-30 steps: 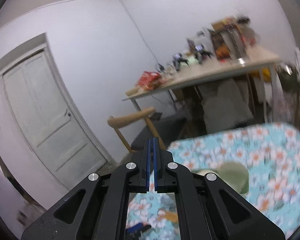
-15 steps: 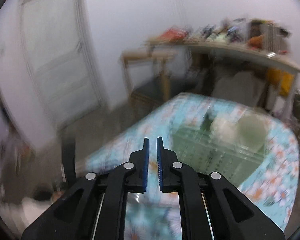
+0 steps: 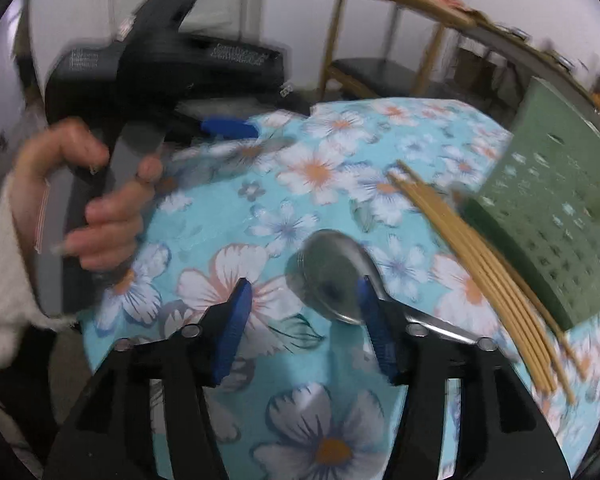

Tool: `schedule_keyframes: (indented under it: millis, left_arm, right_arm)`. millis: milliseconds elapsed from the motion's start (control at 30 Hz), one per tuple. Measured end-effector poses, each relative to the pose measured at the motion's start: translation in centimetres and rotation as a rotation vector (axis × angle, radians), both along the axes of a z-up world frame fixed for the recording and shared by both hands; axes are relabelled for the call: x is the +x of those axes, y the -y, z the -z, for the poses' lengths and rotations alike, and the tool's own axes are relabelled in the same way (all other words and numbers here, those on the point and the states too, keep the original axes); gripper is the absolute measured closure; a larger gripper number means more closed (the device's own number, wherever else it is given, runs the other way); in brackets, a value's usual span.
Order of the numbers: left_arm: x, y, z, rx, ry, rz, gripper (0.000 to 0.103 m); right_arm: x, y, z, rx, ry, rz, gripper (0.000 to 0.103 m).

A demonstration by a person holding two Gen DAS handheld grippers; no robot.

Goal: Organize utensils

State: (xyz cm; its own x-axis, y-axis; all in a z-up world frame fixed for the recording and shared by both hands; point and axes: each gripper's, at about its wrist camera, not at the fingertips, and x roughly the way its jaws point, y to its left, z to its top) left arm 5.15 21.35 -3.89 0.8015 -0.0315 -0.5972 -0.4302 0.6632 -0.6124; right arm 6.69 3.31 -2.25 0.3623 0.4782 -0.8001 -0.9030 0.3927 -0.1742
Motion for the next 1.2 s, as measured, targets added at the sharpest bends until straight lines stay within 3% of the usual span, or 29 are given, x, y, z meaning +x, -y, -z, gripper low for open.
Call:
schedule_keyframes:
  millis: [200,333,400,467,767,1000,1200]
  left_arm:
    - [0.4,0.7,0.1,0.036,-0.029,0.014,0.041]
    - [0.9,1.5,0.0,0.095,-0.054,0.008,0.041]
    - [1.2,1.8,0.0,0.118,-0.065,0.009,0.041]
    - [1.3,1.9,0.0,0.134,-0.072,0.017,0.041]
    - [0.9,1.7,0.2,0.094,-0.055,0.023,0.041]
    - [0.5,1.7,0.2,0.088,-0.047,0.040,0.041]
    - [0.4,2.0,-0.1,0.083,-0.046,0.049,0.041]
  right_arm:
    - [1.8,0.2,0.0,0.074,-0.014,0.050,0.095]
    - [3.3,0.5,-1.5,0.160,-0.095,0.147,0.100]
    - [3.9,0.8,-2.5,0.180,-0.097,0.187,0.101]
    - [4.0,0.7,-3.0,0.143,-0.031,0.216,0.102]
    - [4.4,2.2,-3.7,0.141,0.039,0.384,0.103]
    - [4.5,3.9,-7.1,0.224,0.093,0.463,0.103]
    - [4.0,6.2,-9.6,0.332,0.087,0.544,0.103]
